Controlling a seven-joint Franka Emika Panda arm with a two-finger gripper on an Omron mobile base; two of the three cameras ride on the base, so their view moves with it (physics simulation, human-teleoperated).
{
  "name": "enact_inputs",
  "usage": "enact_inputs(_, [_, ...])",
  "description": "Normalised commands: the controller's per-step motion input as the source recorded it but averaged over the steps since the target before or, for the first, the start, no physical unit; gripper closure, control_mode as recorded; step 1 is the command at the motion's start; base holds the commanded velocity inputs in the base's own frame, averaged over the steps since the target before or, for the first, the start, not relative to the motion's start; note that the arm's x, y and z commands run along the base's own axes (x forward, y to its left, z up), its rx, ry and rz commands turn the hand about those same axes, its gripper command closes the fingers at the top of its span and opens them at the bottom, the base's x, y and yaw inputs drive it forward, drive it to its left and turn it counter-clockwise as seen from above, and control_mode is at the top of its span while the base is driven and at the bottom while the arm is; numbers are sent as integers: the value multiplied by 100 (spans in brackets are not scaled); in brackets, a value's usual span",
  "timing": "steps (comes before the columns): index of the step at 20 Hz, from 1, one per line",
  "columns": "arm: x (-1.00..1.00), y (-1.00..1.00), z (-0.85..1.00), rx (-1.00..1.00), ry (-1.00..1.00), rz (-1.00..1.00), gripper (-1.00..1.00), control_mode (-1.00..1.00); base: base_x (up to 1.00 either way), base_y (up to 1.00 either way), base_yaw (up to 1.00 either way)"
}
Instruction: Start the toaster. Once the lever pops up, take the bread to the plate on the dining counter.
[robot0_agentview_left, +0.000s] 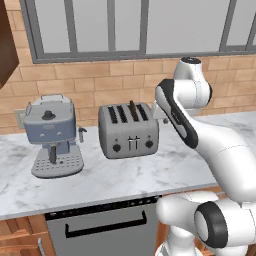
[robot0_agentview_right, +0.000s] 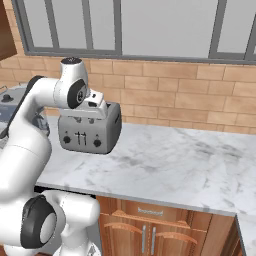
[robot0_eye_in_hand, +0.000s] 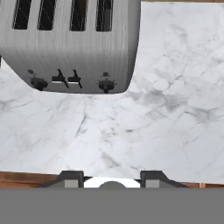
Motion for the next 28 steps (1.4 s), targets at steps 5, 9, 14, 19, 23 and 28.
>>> enact_inputs(5, [0,1,-15,0,-3,0,-100,-100,0,0,0])
enact_inputs(9, [7,25,-33,0,-4,-1,-100,-100,0,0,0])
enact_inputs(14, [19,14,-12,0,-6,-8,-100,-100,0,0,0])
enact_inputs(19, [41,-1,0,0,-6,-13,-100,-100,0,0,0])
enact_inputs(23, [14,2,-8,0,-8,-6,-100,-100,0,0,0])
enact_inputs(28, [0,3,-16,0,-6,0,-100,-100,0,0,0])
